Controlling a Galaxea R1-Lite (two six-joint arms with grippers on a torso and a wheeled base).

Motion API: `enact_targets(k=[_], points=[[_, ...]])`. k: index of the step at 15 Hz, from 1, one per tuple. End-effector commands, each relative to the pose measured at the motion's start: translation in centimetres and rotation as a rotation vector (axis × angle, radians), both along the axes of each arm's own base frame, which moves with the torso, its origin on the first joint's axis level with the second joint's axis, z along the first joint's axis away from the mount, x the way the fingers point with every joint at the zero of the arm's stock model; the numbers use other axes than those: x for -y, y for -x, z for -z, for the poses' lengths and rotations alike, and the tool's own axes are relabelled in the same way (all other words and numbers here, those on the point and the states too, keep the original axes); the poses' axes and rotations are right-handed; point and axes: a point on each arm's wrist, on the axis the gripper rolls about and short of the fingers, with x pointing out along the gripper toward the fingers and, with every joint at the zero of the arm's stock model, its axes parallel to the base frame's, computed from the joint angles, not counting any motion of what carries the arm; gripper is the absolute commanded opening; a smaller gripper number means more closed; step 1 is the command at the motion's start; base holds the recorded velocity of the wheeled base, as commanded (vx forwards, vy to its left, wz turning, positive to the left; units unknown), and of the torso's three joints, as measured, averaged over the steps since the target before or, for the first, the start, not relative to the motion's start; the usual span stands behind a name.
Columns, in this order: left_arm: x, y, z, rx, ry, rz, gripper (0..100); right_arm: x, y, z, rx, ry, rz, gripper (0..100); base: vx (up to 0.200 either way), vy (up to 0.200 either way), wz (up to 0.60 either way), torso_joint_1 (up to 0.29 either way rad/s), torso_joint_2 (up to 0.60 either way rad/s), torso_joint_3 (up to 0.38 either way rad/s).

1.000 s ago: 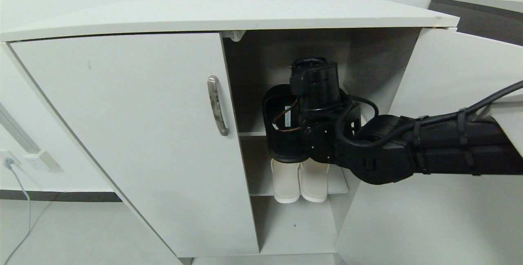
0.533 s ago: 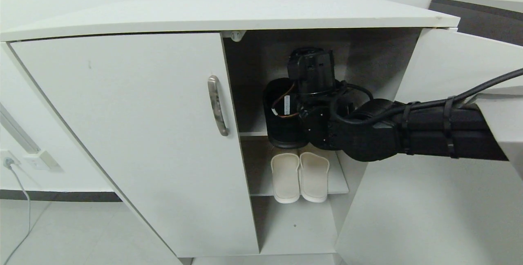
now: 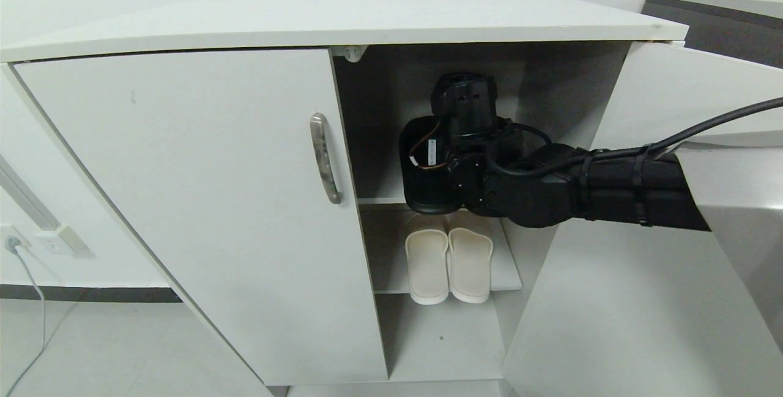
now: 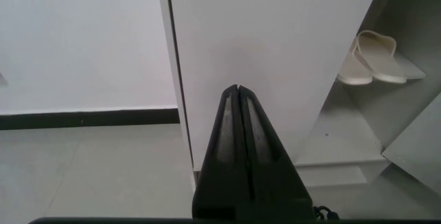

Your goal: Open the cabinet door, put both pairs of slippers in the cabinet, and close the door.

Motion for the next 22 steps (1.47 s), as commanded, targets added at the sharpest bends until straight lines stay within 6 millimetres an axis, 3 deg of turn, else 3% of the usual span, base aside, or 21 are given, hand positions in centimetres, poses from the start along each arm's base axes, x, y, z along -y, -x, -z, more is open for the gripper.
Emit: enact_targets(k=[1,8,9,14,19,22], points=[[0.0,0.0,0.0,-0.002,0.0,0.0,0,-0.2,-0.5,0.5,-0.004,0.004,0.004,0,0.0,0.0,0.0,0.0,0.0,0.0],[0.0,0.0,0.0,-0.002,0.002,-0.002,0,-0.2,-0.9,0.8,-0.004,0.004,0.011,0,0.0,0.0,0.0,0.0,0.0,0.0],[0.0,0.0,0.0,-0.002,0.002,-0.002,0,-0.1,-1.0,0.9,-0.006,0.006,0.012,100,0.0,0.0,0.0,0.0,0.0,0.0],[0.0,0.0,0.0,-0.002,0.002,-0.002,0,0.6,1.2,0.0,-0.019,0.016,-0.003,100,0.0,0.0,0.0,0.0,0.0,0.0],[0.0,0.0,0.0,-0.002,0.002,-0.002,0,2.4,6.0,-1.8,-0.014,0.007,-0.054,100,0.0,0.0,0.0,0.0,0.0,0.0],[0.0,0.0,0.0,-0.002,0.002,-0.002,0,3.2,9.4,-1.4,0.0,-0.007,-0.116,100,0.0,0.0,0.0,0.0,0.0,0.0]])
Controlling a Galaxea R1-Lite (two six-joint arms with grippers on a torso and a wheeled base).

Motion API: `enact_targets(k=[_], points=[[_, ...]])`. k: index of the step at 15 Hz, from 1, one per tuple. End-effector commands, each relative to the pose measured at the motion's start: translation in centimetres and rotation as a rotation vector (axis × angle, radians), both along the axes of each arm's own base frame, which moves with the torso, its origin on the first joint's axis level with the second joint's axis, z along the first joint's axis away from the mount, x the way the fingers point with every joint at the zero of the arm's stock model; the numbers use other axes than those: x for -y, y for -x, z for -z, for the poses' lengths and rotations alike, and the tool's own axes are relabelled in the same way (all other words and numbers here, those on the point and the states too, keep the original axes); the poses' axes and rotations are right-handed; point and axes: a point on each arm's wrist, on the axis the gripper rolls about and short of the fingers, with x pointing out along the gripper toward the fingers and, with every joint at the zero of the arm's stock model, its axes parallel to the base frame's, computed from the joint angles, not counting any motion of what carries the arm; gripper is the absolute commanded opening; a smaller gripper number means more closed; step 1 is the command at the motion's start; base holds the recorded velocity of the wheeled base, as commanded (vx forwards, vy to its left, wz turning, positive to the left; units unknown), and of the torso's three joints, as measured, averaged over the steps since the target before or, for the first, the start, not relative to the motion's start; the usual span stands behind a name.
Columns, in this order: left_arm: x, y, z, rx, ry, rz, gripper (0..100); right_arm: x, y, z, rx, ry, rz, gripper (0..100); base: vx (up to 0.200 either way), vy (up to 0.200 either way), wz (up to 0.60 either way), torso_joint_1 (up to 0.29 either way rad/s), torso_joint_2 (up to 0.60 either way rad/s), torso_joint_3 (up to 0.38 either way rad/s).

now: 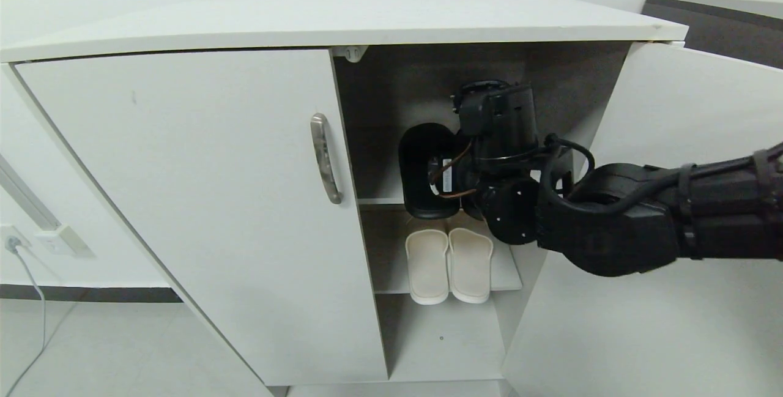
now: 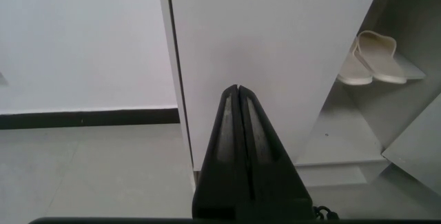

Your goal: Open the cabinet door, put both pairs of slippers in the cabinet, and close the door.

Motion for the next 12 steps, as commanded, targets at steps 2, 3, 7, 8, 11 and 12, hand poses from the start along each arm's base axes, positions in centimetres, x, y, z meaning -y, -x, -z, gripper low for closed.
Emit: enact_targets(k=[2,3,7,8,11,12], points=[[0.0,0.0,0.0,-0.001,0.001,-0.001,0,2.5,5.3,-1.2,0.038,-0.053,-0.104,100,0.0,0.0,0.0,0.0,0.0,0.0],[0.0,0.0,0.0,-0.001,0.001,-0.001,0,3.3,6.3,-1.0,0.031,-0.057,-0.141,100,0.0,0.0,0.0,0.0,0.0,0.0],[0.0,0.0,0.0,0.0,0.001,-0.001,0,4.6,9.0,1.0,0.01,-0.089,-0.223,100,0.0,0.0,0.0,0.0,0.0,0.0],[0.0,0.0,0.0,-0.001,0.001,0.001,0,4.5,9.2,1.1,0.019,-0.099,-0.231,0,0.0,0.0,0.0,0.0,0.0,0.0],[0.0,0.0,0.0,0.0,0.001,-0.001,0,4.4,9.2,2.0,0.005,-0.074,-0.233,0,0.0,0.0,0.0,0.0,0.0,0.0],[0.0,0.0,0.0,0.0,0.001,-0.001,0,4.2,9.1,2.5,-0.005,-0.064,-0.232,0,0.0,0.0,0.0,0.0,0.0,0.0]])
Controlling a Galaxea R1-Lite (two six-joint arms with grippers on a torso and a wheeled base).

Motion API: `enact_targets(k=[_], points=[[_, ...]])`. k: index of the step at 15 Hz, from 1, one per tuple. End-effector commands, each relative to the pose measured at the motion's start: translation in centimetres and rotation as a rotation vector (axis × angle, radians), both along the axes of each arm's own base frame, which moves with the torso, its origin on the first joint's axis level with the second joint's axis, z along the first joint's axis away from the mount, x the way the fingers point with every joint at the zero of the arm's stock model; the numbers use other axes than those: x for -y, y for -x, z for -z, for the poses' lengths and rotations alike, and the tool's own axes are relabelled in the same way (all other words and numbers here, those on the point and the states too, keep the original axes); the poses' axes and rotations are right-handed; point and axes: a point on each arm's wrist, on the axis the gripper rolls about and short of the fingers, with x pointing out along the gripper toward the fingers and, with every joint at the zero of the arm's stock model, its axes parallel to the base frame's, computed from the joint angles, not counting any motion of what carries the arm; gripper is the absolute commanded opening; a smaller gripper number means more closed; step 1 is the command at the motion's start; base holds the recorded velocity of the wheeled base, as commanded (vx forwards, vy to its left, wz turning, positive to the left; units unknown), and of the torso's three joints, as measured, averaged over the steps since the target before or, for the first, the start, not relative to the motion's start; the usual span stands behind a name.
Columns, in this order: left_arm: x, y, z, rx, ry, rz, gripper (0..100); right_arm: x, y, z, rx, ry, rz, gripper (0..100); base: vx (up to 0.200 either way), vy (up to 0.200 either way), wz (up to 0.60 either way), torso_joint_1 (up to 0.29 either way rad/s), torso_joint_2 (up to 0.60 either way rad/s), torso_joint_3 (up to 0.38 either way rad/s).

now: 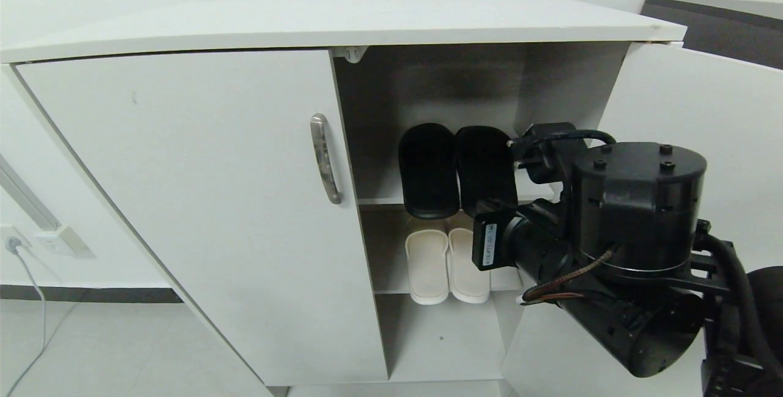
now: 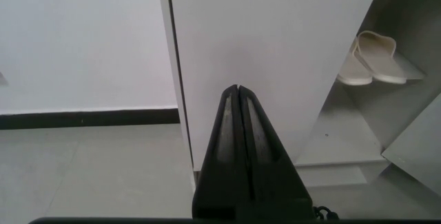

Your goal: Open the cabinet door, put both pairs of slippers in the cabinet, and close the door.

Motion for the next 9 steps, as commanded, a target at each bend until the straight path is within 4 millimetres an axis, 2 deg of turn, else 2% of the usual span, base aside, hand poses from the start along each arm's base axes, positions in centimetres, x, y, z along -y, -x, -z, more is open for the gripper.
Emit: enact_targets(k=[1,8,9], points=[[0.0,0.0,-0.03,0.0,0.0,0.0,0,-0.17,-0.13,0.77,-0.014,0.019,0.003,0,0.0,0.0,0.0,0.0,0.0,0.0],[0.0,-0.01,0.01,-0.002,0.0,0.0,0,-0.59,-0.41,1.72,-0.031,0.041,0.002,0,0.0,0.0,0.0,0.0,0.0,0.0],[0.0,-0.01,0.01,-0.002,0.0,0.0,0,-0.59,-0.41,1.72,-0.031,0.041,0.002,0,-0.2,0.0,0.0,0.007,0.0,-0.002]])
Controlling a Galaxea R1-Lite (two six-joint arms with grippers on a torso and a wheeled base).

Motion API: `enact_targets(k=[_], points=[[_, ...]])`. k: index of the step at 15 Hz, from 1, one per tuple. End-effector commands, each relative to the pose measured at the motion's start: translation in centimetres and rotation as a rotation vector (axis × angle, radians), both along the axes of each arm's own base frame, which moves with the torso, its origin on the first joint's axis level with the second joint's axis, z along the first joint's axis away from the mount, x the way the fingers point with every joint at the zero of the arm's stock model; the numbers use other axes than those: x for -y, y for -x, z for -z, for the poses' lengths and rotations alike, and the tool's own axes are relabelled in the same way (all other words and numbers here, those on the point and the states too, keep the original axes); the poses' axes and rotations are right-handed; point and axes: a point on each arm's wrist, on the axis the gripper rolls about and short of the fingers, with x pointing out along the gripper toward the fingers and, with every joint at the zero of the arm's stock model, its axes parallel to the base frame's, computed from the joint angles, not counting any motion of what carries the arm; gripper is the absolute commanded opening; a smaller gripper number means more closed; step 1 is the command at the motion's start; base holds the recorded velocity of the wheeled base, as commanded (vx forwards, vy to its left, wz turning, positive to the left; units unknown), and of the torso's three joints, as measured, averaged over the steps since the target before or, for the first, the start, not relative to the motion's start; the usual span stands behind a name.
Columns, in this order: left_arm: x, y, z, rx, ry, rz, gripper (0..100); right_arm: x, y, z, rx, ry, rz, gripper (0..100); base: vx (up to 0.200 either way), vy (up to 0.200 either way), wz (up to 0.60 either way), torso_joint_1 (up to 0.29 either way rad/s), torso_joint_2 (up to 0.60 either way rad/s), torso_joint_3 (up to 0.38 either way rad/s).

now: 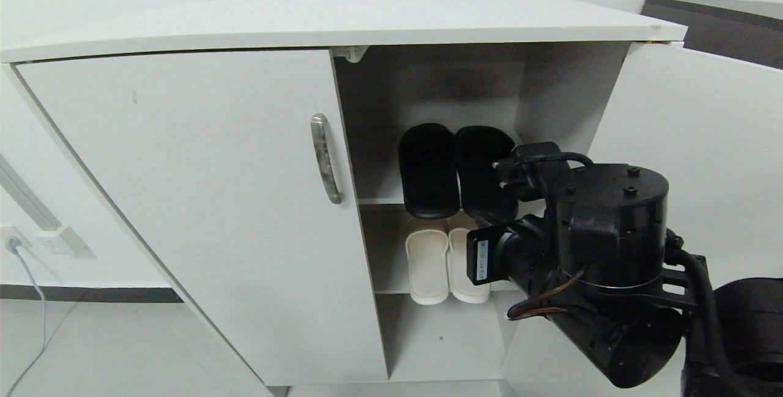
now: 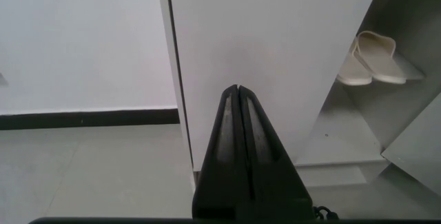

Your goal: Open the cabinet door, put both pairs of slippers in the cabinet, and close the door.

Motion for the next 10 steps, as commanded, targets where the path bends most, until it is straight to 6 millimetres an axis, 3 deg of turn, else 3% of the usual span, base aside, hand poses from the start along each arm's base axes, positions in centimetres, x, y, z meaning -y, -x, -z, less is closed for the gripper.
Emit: enact_targets(k=[1,10], points=[[0.0,0.0,0.0,-0.001,0.0,0.001,0,-0.1,-0.1,0.2,-0.004,0.006,0.0,0,-0.2,0.0,0.0,0.002,0.0,-0.002],[0.0,0.0,0.0,-0.001,0.0,-0.001,0,0.0,-0.2,1.3,-0.025,0.038,0.006,0,-0.2,0.0,0.0,0.002,0.0,0.002]])
